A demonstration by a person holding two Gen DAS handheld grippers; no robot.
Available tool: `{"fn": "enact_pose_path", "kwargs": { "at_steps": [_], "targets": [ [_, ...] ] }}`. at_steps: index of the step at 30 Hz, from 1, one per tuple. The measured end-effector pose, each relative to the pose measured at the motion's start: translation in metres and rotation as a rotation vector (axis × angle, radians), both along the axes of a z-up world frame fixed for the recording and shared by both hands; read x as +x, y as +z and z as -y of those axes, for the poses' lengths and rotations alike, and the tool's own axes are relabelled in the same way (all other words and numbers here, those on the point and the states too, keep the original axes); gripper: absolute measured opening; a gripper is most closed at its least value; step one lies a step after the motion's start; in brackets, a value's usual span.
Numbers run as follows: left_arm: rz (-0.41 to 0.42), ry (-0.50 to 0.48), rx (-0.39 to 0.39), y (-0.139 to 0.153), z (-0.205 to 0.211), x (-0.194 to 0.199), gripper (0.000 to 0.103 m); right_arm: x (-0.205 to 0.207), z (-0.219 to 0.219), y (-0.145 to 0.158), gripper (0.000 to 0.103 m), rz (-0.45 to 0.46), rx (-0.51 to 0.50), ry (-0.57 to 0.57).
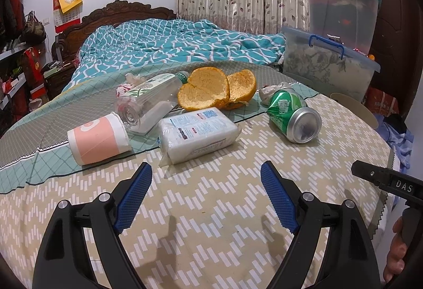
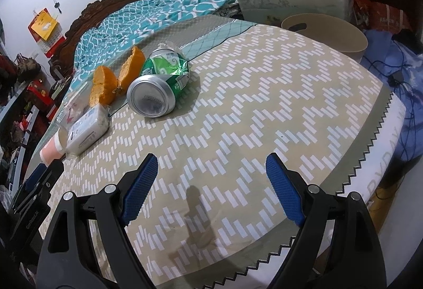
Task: Collect trash
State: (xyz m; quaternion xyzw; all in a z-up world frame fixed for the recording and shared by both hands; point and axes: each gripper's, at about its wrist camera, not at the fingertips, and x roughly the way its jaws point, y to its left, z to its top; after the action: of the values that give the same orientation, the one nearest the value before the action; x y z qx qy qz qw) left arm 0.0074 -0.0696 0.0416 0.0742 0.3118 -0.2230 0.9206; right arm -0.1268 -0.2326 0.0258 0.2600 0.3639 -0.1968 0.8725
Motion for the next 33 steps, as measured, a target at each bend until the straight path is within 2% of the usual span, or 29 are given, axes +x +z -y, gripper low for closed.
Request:
{"fn": "enact_pose_path", "kwargs": {
  "at_steps": [12,19,33],
  "targets": [
    [-0.008,-0.006,0.003,-0.003,0.001,0.001,0.081,0.0,-0.006,0.006,0.084,0.026,-0.039,0.014],
    [-0.009,-0.004,-0.004,-0.002,-0.001,0.002,0.085,0.002,-0.006,0.004,0.084,0.016,-0.027,0.019],
    [-0.011,-0.006,-0.005,-0.001,-0.002,0.004,0.086,0.008,-0.01,-0.001,0.084,0.003,-0.025,0.037]
  ]
}}
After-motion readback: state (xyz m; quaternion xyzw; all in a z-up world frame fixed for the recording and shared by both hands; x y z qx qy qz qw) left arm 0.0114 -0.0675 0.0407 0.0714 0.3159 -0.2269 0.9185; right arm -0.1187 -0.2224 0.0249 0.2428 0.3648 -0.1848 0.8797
